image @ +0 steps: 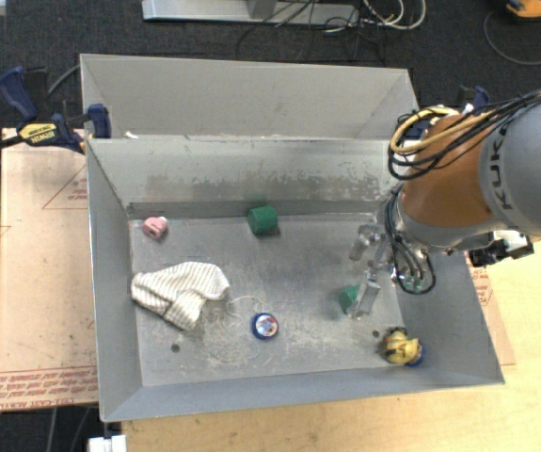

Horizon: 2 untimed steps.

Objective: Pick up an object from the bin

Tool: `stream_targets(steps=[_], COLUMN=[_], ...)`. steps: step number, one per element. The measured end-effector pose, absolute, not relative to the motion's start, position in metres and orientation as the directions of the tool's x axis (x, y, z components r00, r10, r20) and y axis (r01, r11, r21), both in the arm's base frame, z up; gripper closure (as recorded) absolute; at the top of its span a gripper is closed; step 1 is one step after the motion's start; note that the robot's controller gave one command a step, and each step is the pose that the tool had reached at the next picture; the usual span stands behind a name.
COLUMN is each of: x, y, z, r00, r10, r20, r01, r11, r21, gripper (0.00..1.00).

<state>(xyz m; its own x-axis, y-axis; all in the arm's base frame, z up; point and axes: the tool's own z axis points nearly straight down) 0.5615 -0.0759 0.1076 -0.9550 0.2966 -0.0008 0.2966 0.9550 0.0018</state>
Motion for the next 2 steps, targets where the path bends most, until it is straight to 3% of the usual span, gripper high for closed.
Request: stream_targets(steps=[1,2], x=[0.551,0.542], y=[-0.074,-0.078], z=[0.102,0.070], r00=[-0.982,-0.944], r10=[0.189,0.329], r20=[0.005,-0.001], r01=[0.189,0.329], r11=[0.982,0.944], r21=[0.001,0.003], gripper=[0.00,0.00])
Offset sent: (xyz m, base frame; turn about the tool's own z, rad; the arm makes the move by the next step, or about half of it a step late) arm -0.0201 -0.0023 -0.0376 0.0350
